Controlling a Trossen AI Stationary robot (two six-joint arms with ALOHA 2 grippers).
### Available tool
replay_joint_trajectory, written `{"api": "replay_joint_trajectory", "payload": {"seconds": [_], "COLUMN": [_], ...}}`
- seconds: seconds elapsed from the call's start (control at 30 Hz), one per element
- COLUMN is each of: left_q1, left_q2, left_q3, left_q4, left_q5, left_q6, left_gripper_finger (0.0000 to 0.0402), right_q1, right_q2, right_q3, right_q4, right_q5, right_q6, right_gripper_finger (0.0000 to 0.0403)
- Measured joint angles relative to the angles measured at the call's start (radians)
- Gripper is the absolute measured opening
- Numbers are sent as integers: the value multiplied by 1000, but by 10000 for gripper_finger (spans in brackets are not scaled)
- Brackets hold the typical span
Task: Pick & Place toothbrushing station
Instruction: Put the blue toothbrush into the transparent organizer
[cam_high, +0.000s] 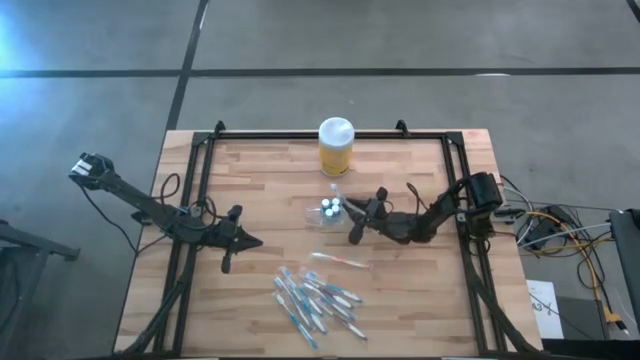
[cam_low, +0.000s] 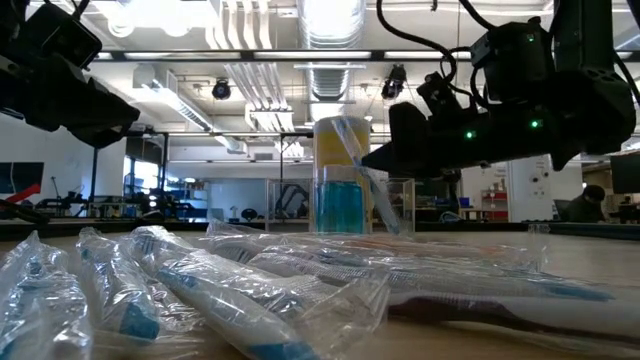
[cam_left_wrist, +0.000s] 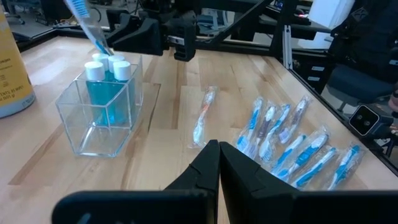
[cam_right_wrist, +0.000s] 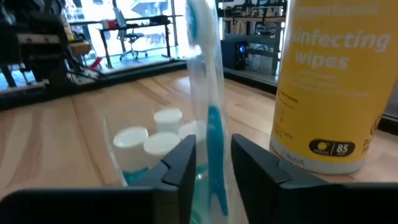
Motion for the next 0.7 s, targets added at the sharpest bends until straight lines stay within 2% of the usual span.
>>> {"api": "replay_joint_trajectory", "payload": {"seconds": [0.17,0.47,0.57,0.7], "left_q1": [0,0,0,0], "left_q2": [0,0,0,0], "left_q3": [0,0,0,0], "left_q4": [0,0,0,0], "left_q5": [2,18,18,18], "left_q6": [-6,-22,-22,-22], "left_gripper_finger": [14,14,14,14], "right_q1": [13,64,98,146], "right_q2": [-65,-328,-451,-579], "right_q3": [-2,-5,23,125], "right_q4": [-25,-309,-517,-945], "right_q5": [0,1,0,-10], "right_q6": [-7,-70,-89,11], "right_gripper_finger": [139,162,162,162]}}
